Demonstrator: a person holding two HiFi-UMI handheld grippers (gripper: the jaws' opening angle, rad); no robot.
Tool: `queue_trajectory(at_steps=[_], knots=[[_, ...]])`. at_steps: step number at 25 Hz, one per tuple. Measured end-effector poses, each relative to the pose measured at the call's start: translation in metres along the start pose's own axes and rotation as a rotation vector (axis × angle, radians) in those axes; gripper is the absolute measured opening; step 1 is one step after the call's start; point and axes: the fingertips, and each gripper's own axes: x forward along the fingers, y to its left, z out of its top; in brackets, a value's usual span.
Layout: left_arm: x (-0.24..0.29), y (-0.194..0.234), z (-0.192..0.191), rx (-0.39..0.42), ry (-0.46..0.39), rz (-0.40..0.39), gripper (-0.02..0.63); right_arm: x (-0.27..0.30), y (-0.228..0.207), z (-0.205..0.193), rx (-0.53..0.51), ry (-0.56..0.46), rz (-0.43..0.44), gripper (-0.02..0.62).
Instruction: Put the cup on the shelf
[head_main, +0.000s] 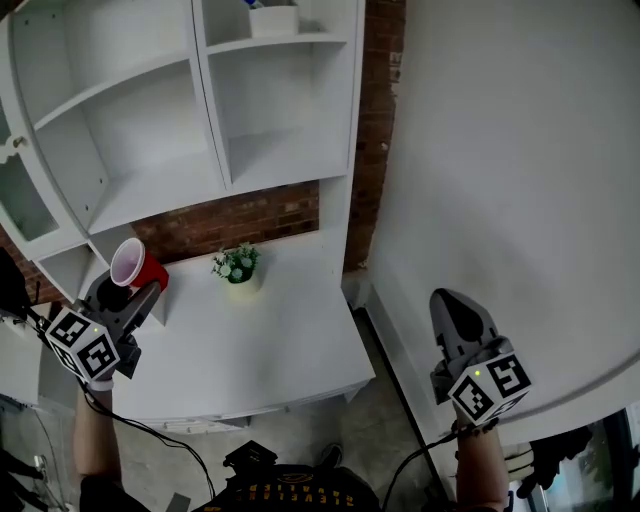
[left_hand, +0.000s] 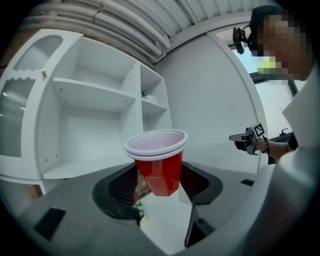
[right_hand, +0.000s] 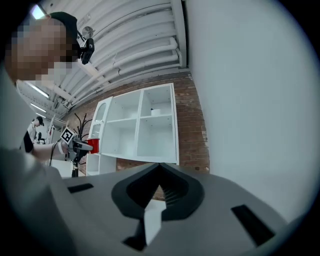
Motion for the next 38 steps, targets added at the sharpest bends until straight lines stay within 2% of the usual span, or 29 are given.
queue_trajectory(at_steps=[5, 8, 12, 17, 26, 34, 38], knots=[[0.033, 0.007, 0.004, 0.020, 0.020, 0.048, 0.264, 0.037, -0.002, 0.009, -0.052, -0.014, 0.087, -0.003], [0.053, 0.005, 0.008, -0.006, 0.018, 0.062, 0.264, 0.056, 0.002, 0.005, -0.060, -0.006, 0.148, -0.003], [0.082, -0.011, 0.019, -0.015, 0.019, 0.038, 0.264, 0.077, 0.011, 0.001, -0.060, -0.002, 0.228, -0.003], [0.122, -0.032, 0.038, 0.004, 0.014, -0.010, 0.264, 0.093, 0.020, -0.002, -0.024, 0.003, 0.285, -0.003], [0.204, -0.050, 0.050, 0.001, -0.004, -0.099, 0.264, 0.125, 0.012, -0.013, 0.036, 0.009, 0.292, -0.003], [0.276, -0.046, 0.063, 0.005, -0.021, -0.165, 0.264, 0.164, -0.011, -0.024, 0.036, 0.038, 0.264, -0.003], [0.305, -0.038, 0.068, 0.016, -0.028, -0.171, 0.264, 0.184, -0.017, -0.036, 0.046, 0.063, 0.249, -0.003]])
